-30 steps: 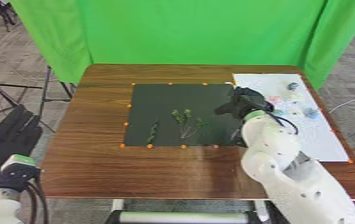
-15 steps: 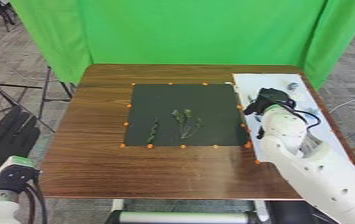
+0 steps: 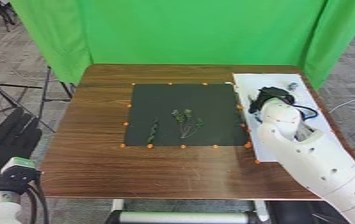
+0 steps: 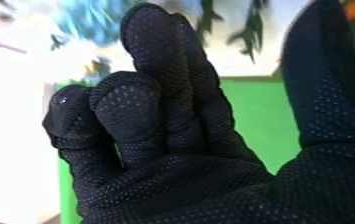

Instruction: Arrange flowers

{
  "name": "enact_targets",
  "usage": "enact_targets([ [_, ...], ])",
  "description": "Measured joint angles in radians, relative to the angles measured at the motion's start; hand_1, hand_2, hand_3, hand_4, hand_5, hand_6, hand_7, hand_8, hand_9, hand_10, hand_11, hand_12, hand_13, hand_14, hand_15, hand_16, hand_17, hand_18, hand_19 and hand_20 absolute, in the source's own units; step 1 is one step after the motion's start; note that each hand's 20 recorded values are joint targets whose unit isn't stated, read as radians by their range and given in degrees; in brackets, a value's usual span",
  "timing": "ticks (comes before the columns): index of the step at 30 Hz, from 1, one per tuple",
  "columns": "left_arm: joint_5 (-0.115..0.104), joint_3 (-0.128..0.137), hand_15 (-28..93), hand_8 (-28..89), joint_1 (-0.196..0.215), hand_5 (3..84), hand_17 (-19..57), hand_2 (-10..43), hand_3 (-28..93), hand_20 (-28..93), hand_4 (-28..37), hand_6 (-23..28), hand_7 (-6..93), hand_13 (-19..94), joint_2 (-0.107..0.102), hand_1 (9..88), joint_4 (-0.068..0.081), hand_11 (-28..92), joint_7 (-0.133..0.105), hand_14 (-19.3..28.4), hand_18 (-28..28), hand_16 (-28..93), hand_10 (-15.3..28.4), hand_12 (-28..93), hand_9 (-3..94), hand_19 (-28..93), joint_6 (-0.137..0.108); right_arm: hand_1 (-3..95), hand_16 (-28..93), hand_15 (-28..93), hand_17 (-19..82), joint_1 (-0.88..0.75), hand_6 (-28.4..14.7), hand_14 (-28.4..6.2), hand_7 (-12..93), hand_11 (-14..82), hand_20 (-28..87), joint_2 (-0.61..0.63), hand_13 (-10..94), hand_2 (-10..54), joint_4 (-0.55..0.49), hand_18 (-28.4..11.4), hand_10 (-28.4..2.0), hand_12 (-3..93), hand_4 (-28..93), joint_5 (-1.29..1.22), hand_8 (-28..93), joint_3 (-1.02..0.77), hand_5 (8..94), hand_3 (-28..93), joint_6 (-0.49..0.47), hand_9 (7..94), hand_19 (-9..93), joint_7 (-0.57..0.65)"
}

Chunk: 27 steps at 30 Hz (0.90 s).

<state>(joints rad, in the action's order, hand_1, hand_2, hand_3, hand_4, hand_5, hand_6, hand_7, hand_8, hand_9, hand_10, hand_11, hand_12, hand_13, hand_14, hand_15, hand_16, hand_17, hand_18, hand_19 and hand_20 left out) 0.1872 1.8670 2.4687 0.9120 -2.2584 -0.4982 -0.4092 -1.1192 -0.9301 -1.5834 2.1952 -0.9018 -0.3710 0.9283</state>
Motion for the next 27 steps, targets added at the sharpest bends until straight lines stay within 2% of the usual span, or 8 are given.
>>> enact_targets([
  [3, 0.0, 0.002, 29, -11, 0.003, 35.5, -4.4, 11.3, 72, 6, -28.3, 7.2, 16.8, 18, 0.0, 21.5, -0.001, 21, 0.0, 11.7, 7.7, -10, 13.1, 8, 29.4, 22, 0.0, 31.7, 38, 70, 45, -0.002, -7.0, -12.9, 17, 43.6, 43, -0.01, 73, -9.5, 0.009, -26.3, -15.9, 33.3, -24, -0.017, -8, -0.016, 66.1, 71, -0.008, 77.5, 93, 0.007],
  [8, 0.0, 0.002, 29, -11, 0.003, 35.5, -4.3, 11.3, 72, 6, -28.3, 7.2, 16.9, 18, 0.003, 21.5, -0.001, 21, 0.004, 11.7, 7.7, -10, 13.1, 8, 29.5, 22, 0.0, 38.1, 37, 70, 46, 0.005, -4.9, -12.0, 29, 45.4, 43, -0.015, 75, -9.5, 0.018, -25.5, -14.9, 34.0, -28, -0.02, -8, -0.01, 68.7, 73, -0.007, 78.6, 93, 0.008],
  [11, 0.0, 0.0, 29, -11, -0.001, 35.5, -4.4, 11.3, 72, 6, -28.3, 7.3, 16.7, 18, 0.005, 21.5, -0.001, 21, 0.007, 11.7, 7.7, -10, 13.2, 8, 29.5, 22, 0.0, 44.3, 38, 70, 47, 0.023, -4.0, -11.4, 33, 45.9, 44, -0.016, 76, -9.5, 0.032, -25.2, -14.2, 34.2, -28, -0.041, 13, 0.011, 68.6, 69, 0.003, 79.4, 93, 0.016],
  [14, 0.0, -0.004, 29, -11, -0.008, 35.5, -4.3, 11.4, 72, 6, -28.3, 7.3, 16.7, 18, 0.006, 21.5, 0.0, 21, 0.012, 11.7, 7.6, -10, 13.1, 8, 29.4, 22, 0.0, 49.4, 38, 69, 48, 0.038, -3.0, -11.0, 36, 45.9, 44, -0.019, 77, -9.5, 0.045, -25.1, -13.7, 34.8, -28, -0.067, 17, 0.022, 69.7, 67, 0.007, 80.4, 93, 0.019],
  [19, 0.001, -0.007, 30, -11, -0.013, 35.6, -4.3, 11.4, 72, 6, -28.3, 7.3, 16.8, 18, 0.007, 21.5, 0.001, 21, 0.018, 11.8, 7.7, -10, 13.2, 8, 29.5, 22, 0.0, 53.3, 38, 69, 49, 0.036, -2.0, -10.5, 39, 40.3, 44, -0.028, 79, -9.5, 0.048, -24.9, -11.9, 44.5, -28, -0.073, 17, 0.026, 71.9, 70, 0.011, 83.4, 93, 0.017],
  [27, 0.001, -0.007, 30, -11, -0.014, 35.6, -4.4, 11.4, 72, 6, -28.3, 7.3, 16.8, 18, 0.007, 21.4, 0.002, 21, 0.024, 11.9, 7.7, -10, 13.2, 8, 29.8, 22, 0.001, 53.2, 39, 68, 51, 0.025, -1.8, -9.9, 40, 38.3, 46, -0.031, 81, -9.5, 0.047, -24.7, -10.9, 46.8, -24, -0.067, 20, 0.026, 74.5, 75, 0.042, 86.6, 93, 0.009],
])
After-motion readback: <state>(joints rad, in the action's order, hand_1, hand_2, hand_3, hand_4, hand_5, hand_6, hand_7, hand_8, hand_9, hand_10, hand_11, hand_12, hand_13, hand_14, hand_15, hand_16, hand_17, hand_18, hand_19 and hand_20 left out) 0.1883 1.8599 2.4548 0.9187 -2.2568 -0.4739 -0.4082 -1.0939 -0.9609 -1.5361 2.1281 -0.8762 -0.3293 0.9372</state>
